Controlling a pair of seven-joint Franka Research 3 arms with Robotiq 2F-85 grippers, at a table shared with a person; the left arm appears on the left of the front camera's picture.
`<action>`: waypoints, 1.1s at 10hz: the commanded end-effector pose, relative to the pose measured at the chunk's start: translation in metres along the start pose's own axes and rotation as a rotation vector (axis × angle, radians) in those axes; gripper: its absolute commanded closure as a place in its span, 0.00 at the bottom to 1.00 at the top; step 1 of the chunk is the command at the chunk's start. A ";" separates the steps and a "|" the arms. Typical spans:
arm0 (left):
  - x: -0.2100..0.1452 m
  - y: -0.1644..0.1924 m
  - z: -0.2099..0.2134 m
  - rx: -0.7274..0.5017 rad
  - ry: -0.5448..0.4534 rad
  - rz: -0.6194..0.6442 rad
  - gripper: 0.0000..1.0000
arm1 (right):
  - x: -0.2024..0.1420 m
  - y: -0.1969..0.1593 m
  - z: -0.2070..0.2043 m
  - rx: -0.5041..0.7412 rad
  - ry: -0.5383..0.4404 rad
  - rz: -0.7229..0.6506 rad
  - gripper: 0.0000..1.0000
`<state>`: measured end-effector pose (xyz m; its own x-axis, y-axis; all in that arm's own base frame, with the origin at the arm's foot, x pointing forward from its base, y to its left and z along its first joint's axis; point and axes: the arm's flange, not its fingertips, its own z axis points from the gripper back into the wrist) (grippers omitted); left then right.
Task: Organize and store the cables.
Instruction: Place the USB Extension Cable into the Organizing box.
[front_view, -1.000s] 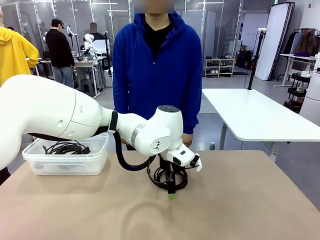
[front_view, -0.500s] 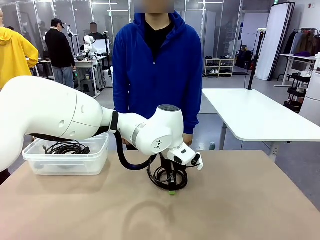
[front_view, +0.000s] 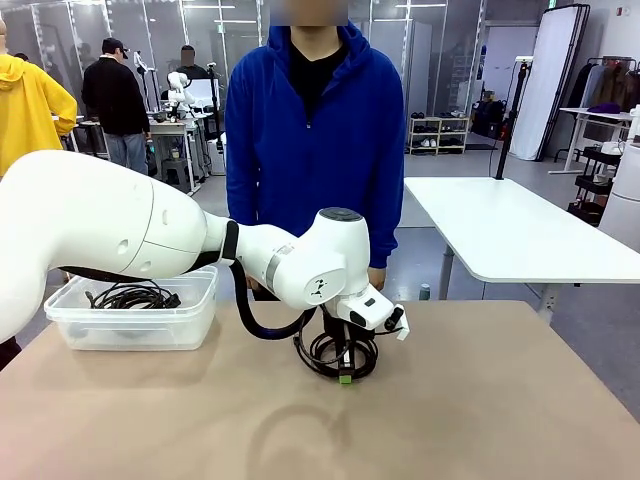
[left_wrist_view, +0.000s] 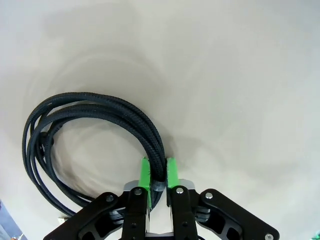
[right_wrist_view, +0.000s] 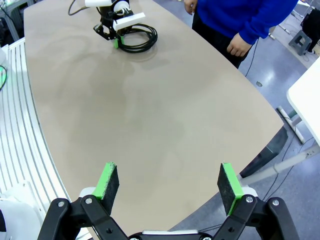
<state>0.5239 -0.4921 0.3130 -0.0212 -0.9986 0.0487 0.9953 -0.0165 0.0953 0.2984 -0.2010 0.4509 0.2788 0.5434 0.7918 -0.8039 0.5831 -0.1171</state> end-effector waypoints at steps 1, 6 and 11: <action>-0.006 0.002 0.026 0.002 0.034 -0.010 1.00 | -0.001 -0.002 0.000 -0.003 -0.012 0.011 0.00; -0.021 -0.001 0.140 0.051 0.003 -0.153 1.00 | -0.001 -0.002 0.000 -0.003 -0.012 0.011 0.00; -0.014 0.002 0.148 0.087 0.020 -0.135 1.00 | -0.001 -0.002 0.000 -0.003 -0.012 0.011 0.00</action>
<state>0.5117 -0.4712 0.4583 -0.1601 -0.9871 0.0049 0.9707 -0.1565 0.1825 0.2985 -0.2010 0.4508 0.2798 0.5435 0.7914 -0.8035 0.5837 -0.1168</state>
